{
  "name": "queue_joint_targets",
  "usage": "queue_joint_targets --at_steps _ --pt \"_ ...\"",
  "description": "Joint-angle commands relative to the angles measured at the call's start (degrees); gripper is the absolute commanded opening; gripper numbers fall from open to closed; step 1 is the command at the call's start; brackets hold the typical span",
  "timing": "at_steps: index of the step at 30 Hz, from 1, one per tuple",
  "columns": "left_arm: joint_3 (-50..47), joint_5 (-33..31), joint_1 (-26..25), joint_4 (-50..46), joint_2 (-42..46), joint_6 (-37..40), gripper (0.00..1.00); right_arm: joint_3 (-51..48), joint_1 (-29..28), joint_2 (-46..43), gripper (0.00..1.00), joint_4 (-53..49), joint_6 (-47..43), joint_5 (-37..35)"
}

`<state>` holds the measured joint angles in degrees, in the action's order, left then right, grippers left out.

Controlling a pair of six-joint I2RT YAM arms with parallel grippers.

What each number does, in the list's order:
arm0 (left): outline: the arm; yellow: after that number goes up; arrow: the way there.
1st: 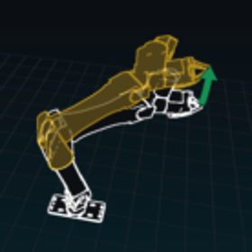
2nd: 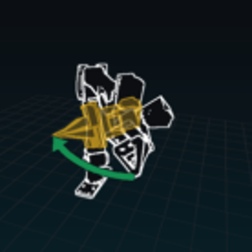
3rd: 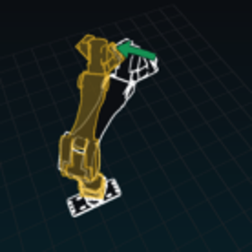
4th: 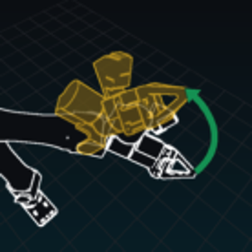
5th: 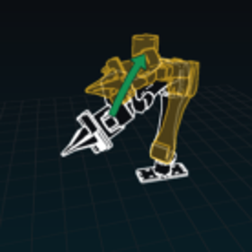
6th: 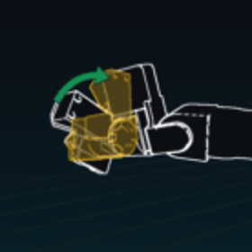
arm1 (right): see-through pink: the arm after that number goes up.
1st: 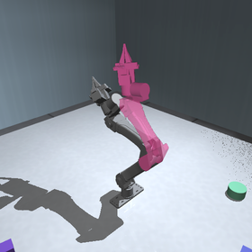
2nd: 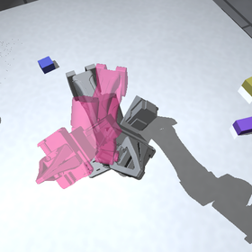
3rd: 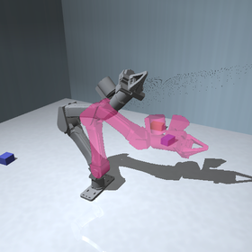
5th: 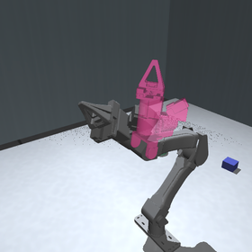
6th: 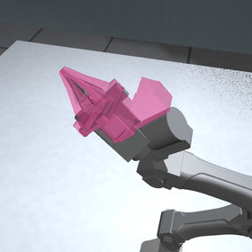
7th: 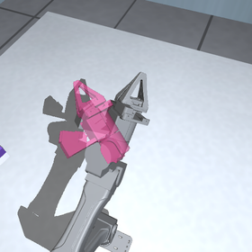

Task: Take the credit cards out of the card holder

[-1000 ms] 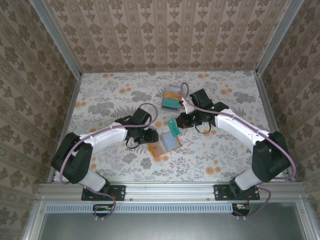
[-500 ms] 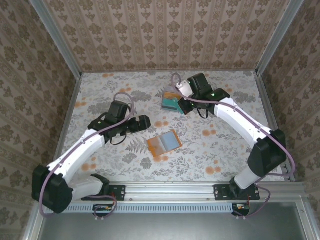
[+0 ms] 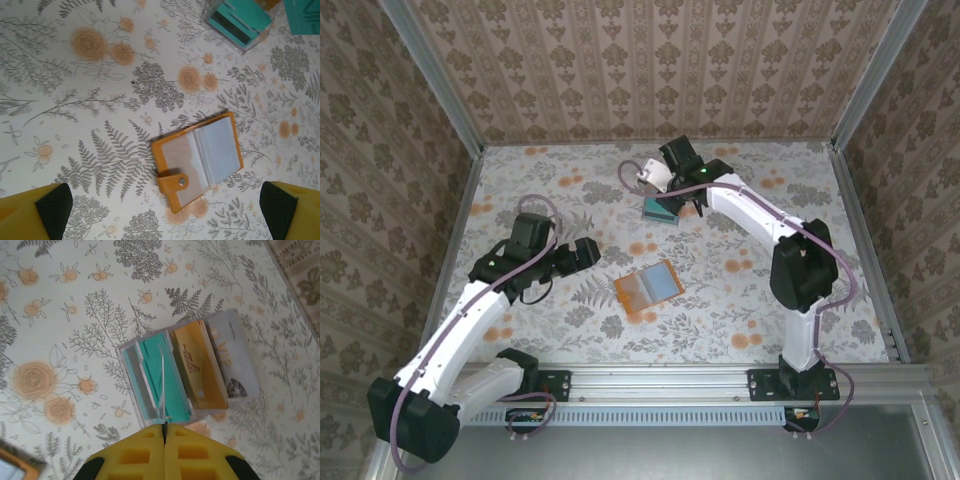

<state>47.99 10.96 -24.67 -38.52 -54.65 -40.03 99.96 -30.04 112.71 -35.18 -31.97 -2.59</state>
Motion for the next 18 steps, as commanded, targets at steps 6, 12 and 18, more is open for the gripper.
queue_joint_targets --at_steps 6,12,18 --pt "-1.58 -1.73 0.89 -5.06 4.02 0.04 1.00 4.92 -0.54 5.74 0.00 1.58 -8.08 -5.58" --pt "-2.03 -1.72 1.63 -5.70 4.99 -0.06 1.00 5.00 -0.72 8.09 0.00 2.79 -9.69 -6.56" --pt "-2.50 -1.71 1.90 -5.99 5.43 -0.31 1.00 4.72 -0.70 9.30 0.00 2.53 -9.44 -5.72"
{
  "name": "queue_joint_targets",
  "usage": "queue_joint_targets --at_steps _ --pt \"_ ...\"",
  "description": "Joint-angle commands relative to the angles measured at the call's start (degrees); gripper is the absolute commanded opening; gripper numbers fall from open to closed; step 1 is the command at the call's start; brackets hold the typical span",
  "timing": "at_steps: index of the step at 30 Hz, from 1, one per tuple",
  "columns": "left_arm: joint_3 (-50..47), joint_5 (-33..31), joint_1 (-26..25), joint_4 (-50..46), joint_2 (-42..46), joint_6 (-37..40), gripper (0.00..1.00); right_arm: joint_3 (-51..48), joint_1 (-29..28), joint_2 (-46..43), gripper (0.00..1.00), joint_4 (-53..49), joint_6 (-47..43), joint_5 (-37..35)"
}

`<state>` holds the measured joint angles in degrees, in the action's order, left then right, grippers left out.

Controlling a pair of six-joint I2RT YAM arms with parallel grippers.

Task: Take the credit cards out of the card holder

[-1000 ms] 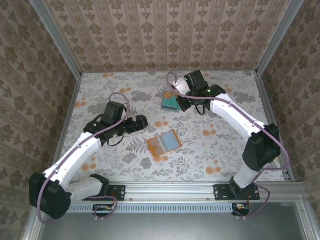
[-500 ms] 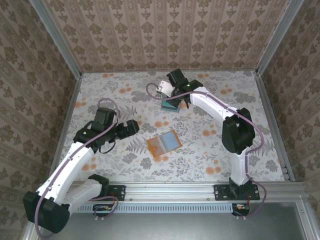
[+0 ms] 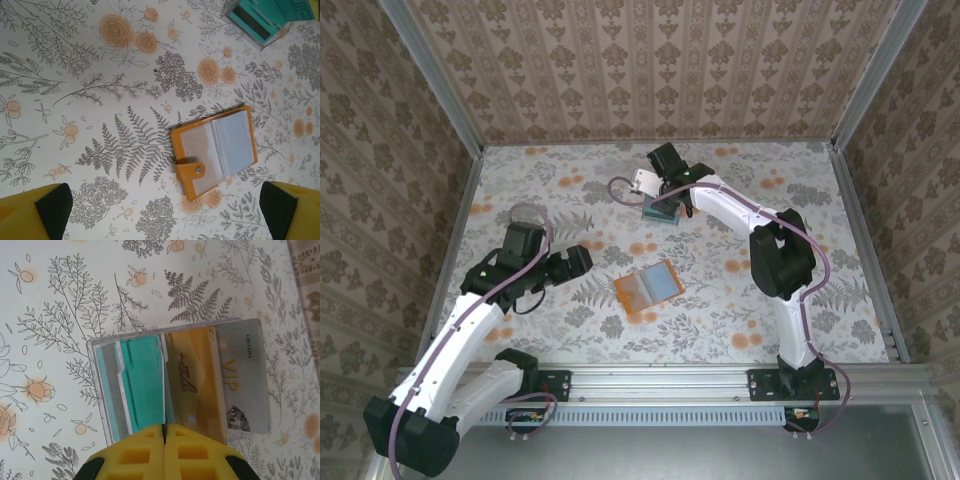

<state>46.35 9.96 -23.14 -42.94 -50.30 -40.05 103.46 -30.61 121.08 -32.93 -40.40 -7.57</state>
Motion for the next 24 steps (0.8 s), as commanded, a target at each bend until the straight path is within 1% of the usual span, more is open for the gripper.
queue_joint_targets --at_steps 1,18,21,22,23,24 --pt "-0.97 -0.68 0.44 -1.67 1.17 -0.29 1.00 1.13 -0.15 1.02 0.00 0.31 -0.92 -0.61" --pt "-2.31 -0.24 1.14 -1.47 2.38 -0.75 1.00 0.51 0.02 3.35 0.00 1.15 0.50 0.50" --pt "-2.41 -0.11 1.17 -1.27 2.46 -0.78 1.00 0.45 0.09 3.62 0.02 1.81 0.97 -0.34" --pt "-2.40 -0.06 1.28 -1.27 2.47 -0.77 1.00 0.43 0.20 3.69 0.04 1.82 1.32 -0.86" --pt "-2.40 -0.07 1.29 -1.28 2.48 -0.68 1.00 0.43 0.36 3.94 0.10 3.68 1.69 -1.93" --pt "-2.42 -0.02 1.26 -1.27 2.48 -0.70 1.00 0.44 0.48 4.14 0.12 4.70 2.26 -3.37"
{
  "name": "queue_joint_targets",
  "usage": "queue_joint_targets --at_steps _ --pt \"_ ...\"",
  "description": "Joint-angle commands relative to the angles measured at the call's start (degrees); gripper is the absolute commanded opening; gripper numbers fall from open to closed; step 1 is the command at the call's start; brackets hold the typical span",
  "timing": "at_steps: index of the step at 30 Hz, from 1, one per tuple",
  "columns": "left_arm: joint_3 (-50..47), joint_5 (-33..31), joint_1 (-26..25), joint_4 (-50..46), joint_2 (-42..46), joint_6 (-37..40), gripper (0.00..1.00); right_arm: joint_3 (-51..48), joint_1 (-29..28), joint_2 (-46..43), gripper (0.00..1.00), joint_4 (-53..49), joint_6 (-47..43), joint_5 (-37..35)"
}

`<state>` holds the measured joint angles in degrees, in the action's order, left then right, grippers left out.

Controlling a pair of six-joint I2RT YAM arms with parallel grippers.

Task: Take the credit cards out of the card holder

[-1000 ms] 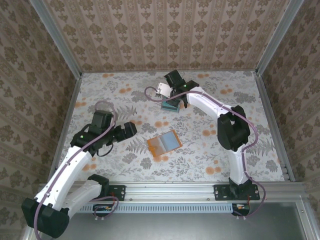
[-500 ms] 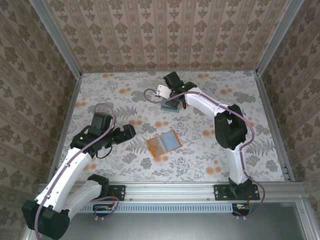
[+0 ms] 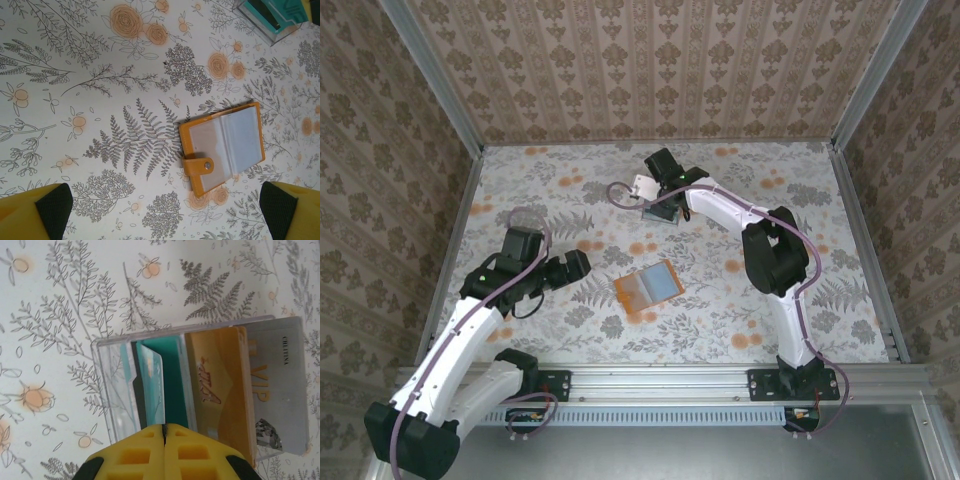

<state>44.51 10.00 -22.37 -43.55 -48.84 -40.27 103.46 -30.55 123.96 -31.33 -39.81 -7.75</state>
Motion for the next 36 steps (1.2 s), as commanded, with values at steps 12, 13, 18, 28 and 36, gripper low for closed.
queue_joint_targets --at_steps 12,13,18,28,36 --pt "-1.33 0.71 0.59 0.91 0.72 -0.77 1.00 0.34 1.56 0.47 0.26 7.07 6.93 -8.04" --pt "-1.29 0.72 0.58 1.09 0.54 -0.55 1.00 0.36 1.55 -0.12 0.27 7.07 7.93 -8.08" --pt "-0.76 -0.08 0.76 2.53 -1.07 0.84 1.00 -2.36 1.63 -5.96 0.35 6.95 14.09 -7.34" --pt "4.99 -13.04 1.10 5.74 -9.97 4.41 1.00 -24.42 2.79 -31.28 0.69 15.77 30.46 -8.29" --pt "3.59 -36.20 1.35 19.90 -14.39 13.31 1.00 -50.06 9.37 -54.75 1.00 23.45 44.52 -10.14"
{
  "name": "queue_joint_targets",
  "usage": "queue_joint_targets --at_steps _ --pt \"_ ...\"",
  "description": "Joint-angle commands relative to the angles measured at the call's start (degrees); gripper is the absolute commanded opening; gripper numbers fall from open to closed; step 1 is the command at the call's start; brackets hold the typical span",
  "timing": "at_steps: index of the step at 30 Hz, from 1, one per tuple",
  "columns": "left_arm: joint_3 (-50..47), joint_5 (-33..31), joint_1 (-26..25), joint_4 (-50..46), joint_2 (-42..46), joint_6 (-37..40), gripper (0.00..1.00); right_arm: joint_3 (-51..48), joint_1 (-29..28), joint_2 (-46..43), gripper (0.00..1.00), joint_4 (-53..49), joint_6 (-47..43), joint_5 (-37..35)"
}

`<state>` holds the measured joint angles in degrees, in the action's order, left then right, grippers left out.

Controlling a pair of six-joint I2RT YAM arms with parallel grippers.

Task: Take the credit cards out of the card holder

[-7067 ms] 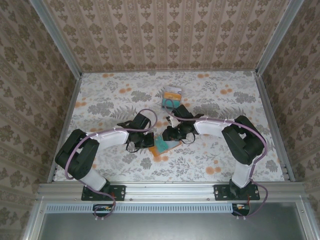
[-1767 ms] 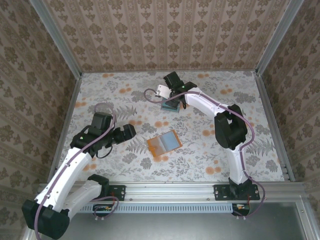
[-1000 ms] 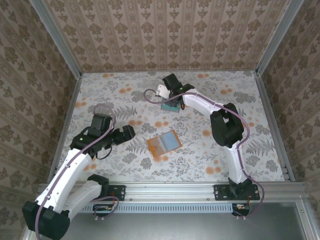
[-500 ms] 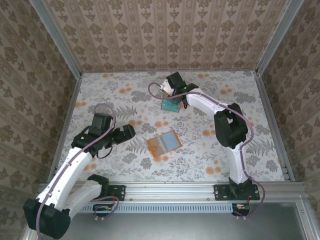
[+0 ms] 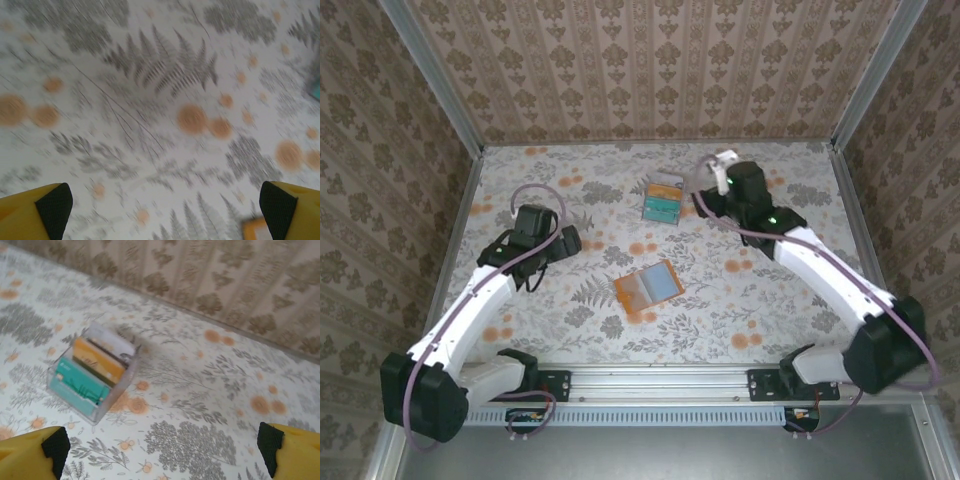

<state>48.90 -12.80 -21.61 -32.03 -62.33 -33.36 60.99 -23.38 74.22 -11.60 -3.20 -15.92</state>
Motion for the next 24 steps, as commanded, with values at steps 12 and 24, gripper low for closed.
queue_joint_targets --at_steps 12,24 --pt "-2.33 -20.44 12.70 29.63 -21.47 22.66 1.00 -31.64 15.15 -3.31 1.00 28.71 10.22 -8.74" --pt "-20.13 -4.18 20.14 66.59 -21.83 30.33 1.00 -33.70 18.87 11.28 1.00 52.23 6.39 -2.49"
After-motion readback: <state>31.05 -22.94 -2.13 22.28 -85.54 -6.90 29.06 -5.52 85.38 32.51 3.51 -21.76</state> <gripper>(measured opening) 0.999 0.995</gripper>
